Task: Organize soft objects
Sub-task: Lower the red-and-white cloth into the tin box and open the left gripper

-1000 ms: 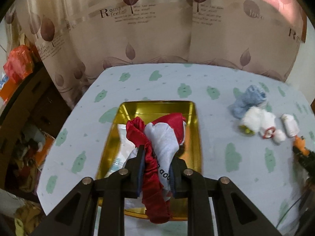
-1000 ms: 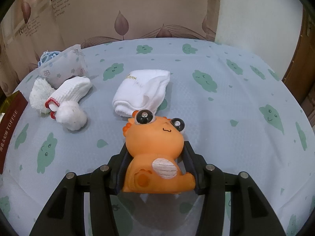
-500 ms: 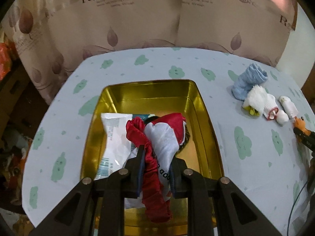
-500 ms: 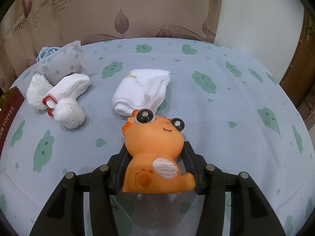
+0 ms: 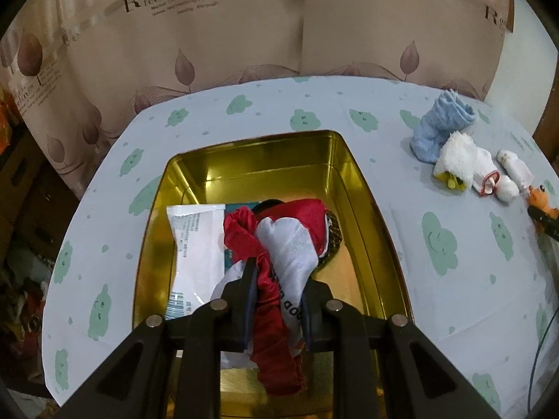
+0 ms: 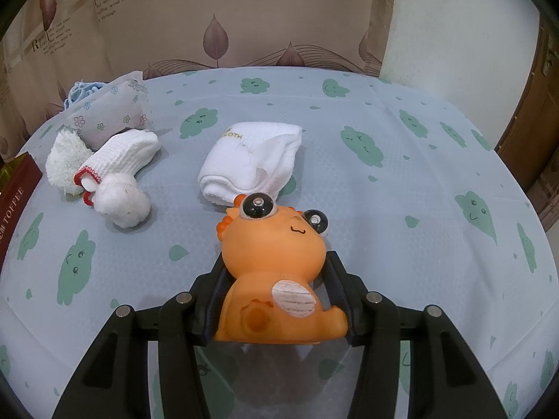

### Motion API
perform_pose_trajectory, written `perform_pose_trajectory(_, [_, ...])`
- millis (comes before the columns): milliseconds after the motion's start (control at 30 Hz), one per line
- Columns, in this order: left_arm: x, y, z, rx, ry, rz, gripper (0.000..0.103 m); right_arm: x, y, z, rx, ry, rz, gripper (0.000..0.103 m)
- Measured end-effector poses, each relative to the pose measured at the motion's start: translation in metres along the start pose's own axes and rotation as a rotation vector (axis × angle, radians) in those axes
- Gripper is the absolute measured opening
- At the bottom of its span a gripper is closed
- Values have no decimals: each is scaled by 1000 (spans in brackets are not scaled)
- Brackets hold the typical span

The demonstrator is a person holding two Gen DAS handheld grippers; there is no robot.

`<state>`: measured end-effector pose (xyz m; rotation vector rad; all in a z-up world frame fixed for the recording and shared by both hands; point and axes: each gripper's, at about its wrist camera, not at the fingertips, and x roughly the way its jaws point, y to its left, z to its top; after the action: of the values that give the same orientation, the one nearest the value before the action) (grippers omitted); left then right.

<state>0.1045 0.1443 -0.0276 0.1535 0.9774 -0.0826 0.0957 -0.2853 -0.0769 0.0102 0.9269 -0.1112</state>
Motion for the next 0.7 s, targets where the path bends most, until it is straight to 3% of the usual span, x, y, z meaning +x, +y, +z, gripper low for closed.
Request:
perform_pose_trajectory(300, [4,-10,-2,-25,18,14,30,0,1,0,1,0,1,49])
perform_pose_trajectory(467, [1,-12,-2,-41,9,31,54,0,1,0,2,0,1,50])
perform_pose_trajectory(700, [-8,-15,-1,-38,-9,44,57,0,2,0,0,0,-2,50])
